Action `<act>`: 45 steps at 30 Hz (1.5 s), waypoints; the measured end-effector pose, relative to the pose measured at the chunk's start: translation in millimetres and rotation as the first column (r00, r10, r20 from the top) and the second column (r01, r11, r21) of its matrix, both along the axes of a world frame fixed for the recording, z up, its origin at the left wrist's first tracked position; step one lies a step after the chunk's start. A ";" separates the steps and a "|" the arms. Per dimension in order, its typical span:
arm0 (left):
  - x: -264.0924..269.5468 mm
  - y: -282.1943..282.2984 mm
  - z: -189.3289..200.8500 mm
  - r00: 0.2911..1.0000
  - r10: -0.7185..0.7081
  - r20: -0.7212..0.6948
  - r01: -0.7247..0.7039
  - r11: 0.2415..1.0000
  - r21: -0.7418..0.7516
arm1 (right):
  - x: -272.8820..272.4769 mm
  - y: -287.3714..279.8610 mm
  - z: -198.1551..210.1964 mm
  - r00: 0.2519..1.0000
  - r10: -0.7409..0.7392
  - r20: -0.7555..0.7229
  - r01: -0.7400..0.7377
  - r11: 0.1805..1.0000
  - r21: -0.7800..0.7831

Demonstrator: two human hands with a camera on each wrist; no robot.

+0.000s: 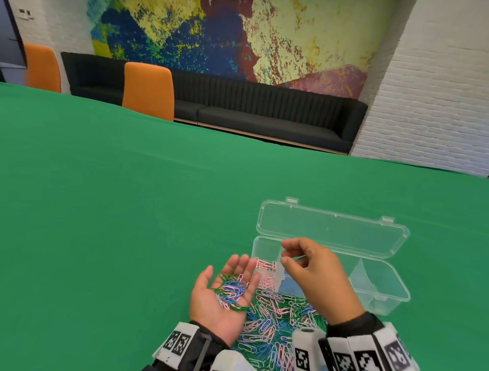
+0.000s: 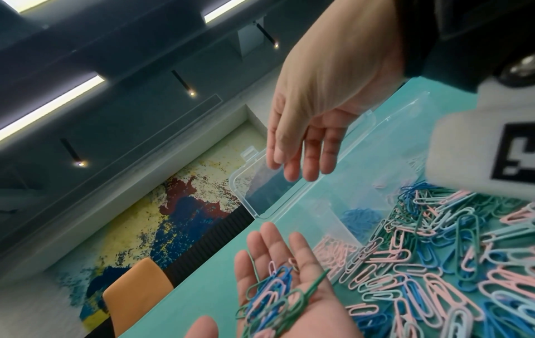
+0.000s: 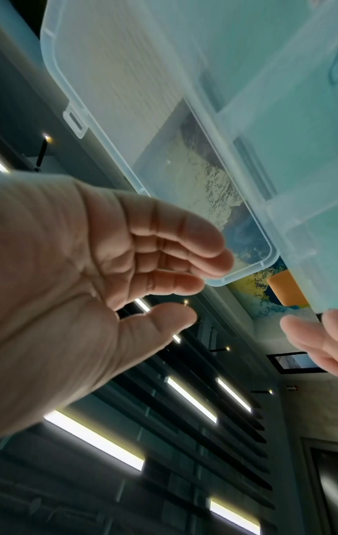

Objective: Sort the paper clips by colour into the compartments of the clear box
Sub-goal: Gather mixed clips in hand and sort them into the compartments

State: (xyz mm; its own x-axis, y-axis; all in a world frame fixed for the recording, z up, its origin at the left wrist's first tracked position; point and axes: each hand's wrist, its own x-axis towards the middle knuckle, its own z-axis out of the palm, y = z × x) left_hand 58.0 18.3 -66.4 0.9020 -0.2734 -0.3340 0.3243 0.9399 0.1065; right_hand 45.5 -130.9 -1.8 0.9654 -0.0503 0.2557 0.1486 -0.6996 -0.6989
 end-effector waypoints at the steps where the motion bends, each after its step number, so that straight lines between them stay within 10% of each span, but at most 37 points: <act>1: 0.0 -0.2 -0.6 1.000 -0.010 0.007 0.010 1.000 -0.002 | -3.4 -2.9 0.4 1.000 0.013 0.000 -0.013 1.000 -0.014; 12: -6.2 -4.0 7.6 0.991 -0.035 0.132 0.050 0.992 -0.116 | -29.4 21.0 3.3 0.908 0.358 -0.217 -0.403 0.889 -0.217; 45: -17.9 -14.7 11.0 0.988 -0.100 0.122 0.102 0.995 -0.009 | -27.3 30.4 -9.6 0.929 0.297 -0.222 -0.370 0.790 -0.489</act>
State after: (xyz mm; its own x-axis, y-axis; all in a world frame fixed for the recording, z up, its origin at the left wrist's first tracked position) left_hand 40.0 3.6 -55.5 0.9031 -0.3692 -0.2192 0.4031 0.9049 0.1365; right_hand 18.2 -100.5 -11.5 0.9229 0.3842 0.0255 0.3755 -0.8834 -0.2804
